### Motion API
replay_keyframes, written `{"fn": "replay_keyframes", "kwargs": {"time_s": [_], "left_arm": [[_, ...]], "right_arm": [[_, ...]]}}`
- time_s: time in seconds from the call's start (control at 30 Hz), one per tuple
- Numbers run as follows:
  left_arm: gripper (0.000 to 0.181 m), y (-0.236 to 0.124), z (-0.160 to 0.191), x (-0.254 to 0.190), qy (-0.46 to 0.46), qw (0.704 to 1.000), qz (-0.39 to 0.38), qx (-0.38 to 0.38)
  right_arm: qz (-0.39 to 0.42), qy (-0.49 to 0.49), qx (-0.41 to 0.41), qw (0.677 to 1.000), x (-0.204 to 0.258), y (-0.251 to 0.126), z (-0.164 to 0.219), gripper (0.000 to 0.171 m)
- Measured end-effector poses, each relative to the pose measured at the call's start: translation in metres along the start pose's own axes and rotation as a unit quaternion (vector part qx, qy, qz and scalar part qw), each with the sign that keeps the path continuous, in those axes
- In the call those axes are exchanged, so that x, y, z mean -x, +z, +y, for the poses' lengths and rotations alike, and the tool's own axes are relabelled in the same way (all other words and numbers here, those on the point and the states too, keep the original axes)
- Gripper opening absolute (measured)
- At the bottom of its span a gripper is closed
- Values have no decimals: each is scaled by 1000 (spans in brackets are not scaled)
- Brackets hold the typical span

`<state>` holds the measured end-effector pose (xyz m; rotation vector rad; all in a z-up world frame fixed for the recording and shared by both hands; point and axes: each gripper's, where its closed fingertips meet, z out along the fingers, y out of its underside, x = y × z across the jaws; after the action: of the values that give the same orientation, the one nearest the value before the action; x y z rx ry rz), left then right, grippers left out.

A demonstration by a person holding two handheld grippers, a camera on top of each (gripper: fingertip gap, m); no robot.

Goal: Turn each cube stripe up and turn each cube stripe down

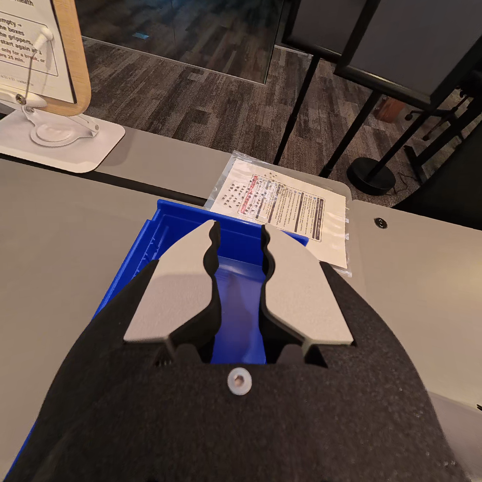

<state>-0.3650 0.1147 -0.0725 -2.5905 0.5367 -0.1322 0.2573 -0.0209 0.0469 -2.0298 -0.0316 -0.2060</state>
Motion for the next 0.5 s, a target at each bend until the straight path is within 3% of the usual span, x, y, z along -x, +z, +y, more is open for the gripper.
{"fn": "replay_keyframes", "kwargs": {"time_s": [0.03, 0.37, 0.5], "left_arm": [[34, 0, 1, -2, 9, 1000, 1, 4], [34, -9, 18, -29, 164, 984, 31, 55], [34, -9, 17, -34, 129, 989, 60, 48]], "right_arm": [[0, -2, 0, 1000, 1, 0, 0, 30], [-14, -29, 19, 999, 15, 8, 4, 30], [-16, -37, 27, 999, 18, 10, 6, 31]]}}
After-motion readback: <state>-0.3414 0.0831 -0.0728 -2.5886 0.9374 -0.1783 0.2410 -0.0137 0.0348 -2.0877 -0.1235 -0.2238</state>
